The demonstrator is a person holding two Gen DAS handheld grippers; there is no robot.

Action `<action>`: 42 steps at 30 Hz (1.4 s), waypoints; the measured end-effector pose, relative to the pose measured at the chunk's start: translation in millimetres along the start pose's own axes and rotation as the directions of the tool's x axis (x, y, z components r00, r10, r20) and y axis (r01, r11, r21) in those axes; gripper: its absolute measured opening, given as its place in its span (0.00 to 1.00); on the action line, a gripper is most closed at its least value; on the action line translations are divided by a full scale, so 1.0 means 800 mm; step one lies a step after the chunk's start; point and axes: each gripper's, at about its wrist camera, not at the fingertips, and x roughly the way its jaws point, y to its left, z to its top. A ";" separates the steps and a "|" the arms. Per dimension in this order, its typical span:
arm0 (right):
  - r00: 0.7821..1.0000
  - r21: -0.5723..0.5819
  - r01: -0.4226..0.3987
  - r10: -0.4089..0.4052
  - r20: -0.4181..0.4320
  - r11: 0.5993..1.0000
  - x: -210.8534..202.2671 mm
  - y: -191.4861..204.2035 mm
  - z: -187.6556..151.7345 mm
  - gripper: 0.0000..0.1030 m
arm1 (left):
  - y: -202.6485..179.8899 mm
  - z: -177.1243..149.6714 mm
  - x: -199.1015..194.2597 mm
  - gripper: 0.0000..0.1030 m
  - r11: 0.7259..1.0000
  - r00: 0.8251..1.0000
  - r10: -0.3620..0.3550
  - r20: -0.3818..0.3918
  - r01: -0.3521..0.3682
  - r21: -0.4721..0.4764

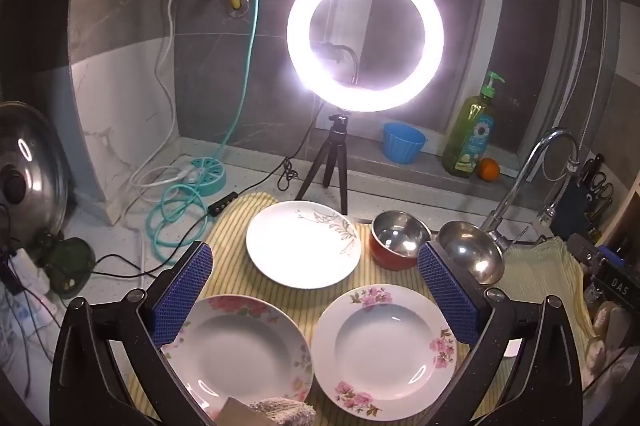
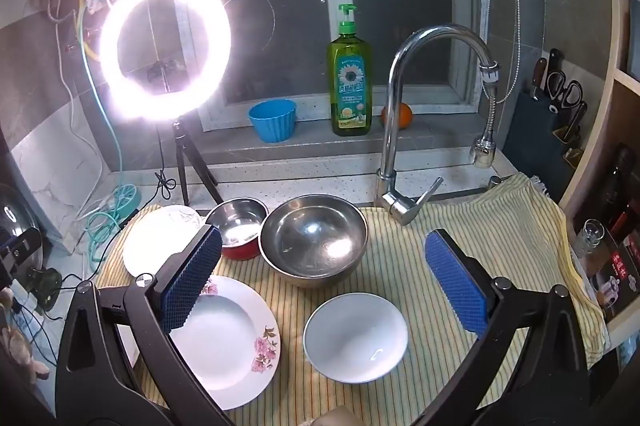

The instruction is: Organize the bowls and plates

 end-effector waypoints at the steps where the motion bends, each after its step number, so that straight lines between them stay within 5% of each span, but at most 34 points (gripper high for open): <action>1: 1.000 0.000 0.006 -0.006 -0.011 1.000 0.001 0.000 0.000 1.00 | 0.001 0.000 -0.001 0.99 1.000 1.000 0.000 0.008 0.000 0.002; 42: 1.000 -0.007 0.031 -0.031 0.005 0.999 -0.004 -0.001 0.001 1.00 | 0.002 -0.008 0.006 0.99 1.000 1.000 0.008 -0.030 -0.007 0.016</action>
